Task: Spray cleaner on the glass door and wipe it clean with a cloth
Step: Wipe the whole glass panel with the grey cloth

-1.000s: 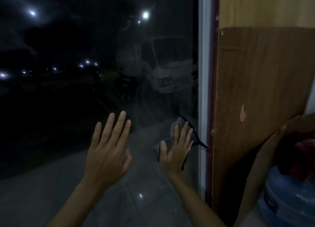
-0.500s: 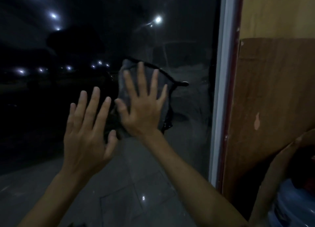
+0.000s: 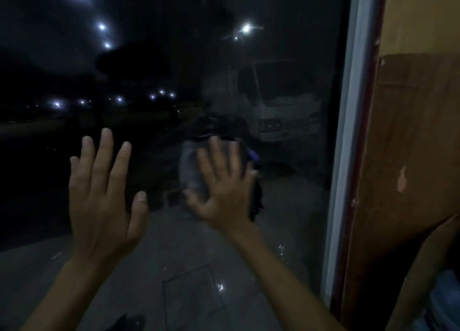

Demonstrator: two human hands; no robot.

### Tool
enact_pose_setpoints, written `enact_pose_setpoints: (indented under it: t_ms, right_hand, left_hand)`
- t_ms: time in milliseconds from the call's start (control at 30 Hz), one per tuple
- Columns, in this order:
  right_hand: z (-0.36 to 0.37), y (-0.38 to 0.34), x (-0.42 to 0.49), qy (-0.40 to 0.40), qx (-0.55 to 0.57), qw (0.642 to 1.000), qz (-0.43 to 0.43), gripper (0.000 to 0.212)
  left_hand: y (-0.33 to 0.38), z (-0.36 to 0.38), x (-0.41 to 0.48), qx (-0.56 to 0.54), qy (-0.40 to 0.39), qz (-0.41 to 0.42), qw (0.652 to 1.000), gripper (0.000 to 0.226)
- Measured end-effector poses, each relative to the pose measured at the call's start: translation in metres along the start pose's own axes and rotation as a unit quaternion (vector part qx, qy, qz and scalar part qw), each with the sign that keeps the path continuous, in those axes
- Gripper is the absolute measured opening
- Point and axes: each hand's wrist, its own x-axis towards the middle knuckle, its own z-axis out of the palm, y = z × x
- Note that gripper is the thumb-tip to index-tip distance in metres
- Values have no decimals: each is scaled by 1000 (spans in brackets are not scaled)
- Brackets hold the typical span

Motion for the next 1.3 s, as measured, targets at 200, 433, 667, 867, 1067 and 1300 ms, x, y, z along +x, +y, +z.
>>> enact_pose_setpoints:
  t_ms: [200, 433, 667, 867, 1067, 1300]
  right_hand:
    - [-7, 50, -11, 27, 34, 917, 396, 80]
    - [4, -25, 5, 12, -11, 970, 243, 69]
    - [20, -127, -5, -22, -6, 1000, 8, 66]
    - [36, -176, -39, -63, -9, 961, -268, 67]
    - [27, -194, 15, -38, 28, 954, -297, 59]
    - [27, -257, 47, -53, 37, 979, -191, 59]
  left_hand:
    - [-23, -11, -31, 25, -21, -10, 999, 61]
    - [-47, -27, -50, 29, -21, -54, 998, 60]
    - [-74, -55, -79, 31, -35, -85, 995, 61]
    - [-93, -94, -116, 68, -50, -112, 990, 62]
    - [-113, -130, -139, 101, -59, -143, 983, 64]
    - [-122, -146, -152, 122, -52, -161, 978, 64]
